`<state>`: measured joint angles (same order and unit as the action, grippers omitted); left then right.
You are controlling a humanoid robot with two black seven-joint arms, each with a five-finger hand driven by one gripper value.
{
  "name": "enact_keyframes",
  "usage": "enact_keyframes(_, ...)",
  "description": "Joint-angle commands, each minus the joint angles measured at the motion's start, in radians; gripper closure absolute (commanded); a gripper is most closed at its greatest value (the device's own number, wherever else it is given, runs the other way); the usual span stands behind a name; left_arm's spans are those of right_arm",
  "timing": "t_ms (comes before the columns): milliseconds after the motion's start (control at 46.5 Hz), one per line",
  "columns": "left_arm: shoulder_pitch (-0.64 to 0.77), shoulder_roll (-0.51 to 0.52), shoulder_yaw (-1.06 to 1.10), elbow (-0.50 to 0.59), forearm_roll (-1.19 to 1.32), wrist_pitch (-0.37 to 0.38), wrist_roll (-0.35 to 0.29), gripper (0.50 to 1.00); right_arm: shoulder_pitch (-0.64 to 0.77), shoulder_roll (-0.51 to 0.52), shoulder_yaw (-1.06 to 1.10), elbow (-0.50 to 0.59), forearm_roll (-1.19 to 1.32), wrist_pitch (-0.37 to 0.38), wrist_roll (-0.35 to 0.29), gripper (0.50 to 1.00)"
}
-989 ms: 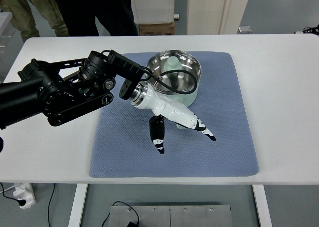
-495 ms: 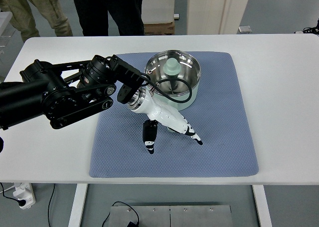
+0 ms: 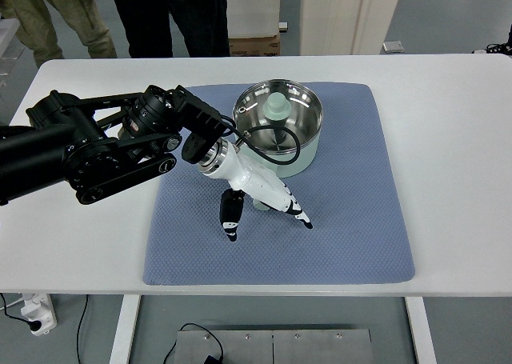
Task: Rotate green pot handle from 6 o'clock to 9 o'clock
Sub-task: 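Push the handle with the left hand, rotating it toward the left arm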
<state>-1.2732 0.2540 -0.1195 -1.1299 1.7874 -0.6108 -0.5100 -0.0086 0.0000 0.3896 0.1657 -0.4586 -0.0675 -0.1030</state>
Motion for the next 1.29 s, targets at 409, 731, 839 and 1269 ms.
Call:
enact_keyframes(409, -0.035, 0.074, 0.024, -0.088, 0.079, 0.0, -0.012, 0.5, 0.001, 0.0, 0.0, 0.0, 0.0, 0.0, 0.0, 0.5)
enact_keyframes(731, -0.063, 0.119, 0.081, -0.1, 0.081, 0.0, -0.013, 0.5, -0.001, 0.0, 0.0, 0.0, 0.0, 0.0, 0.0, 0.5)
enact_keyframes(839, -0.067, 0.125, 0.09, -0.099, 0.086, 0.0, -0.012, 0.5, 0.001, 0.0, 0.0, 0.0, 0.0, 0.0, 0.0, 0.5)
enact_keyframes(1269, -0.136, 0.166, 0.156, -0.091, 0.139, 0.0, -0.012, 0.5, 0.001, 0.0, 0.0, 0.0, 0.0, 0.0, 0.0, 0.5)
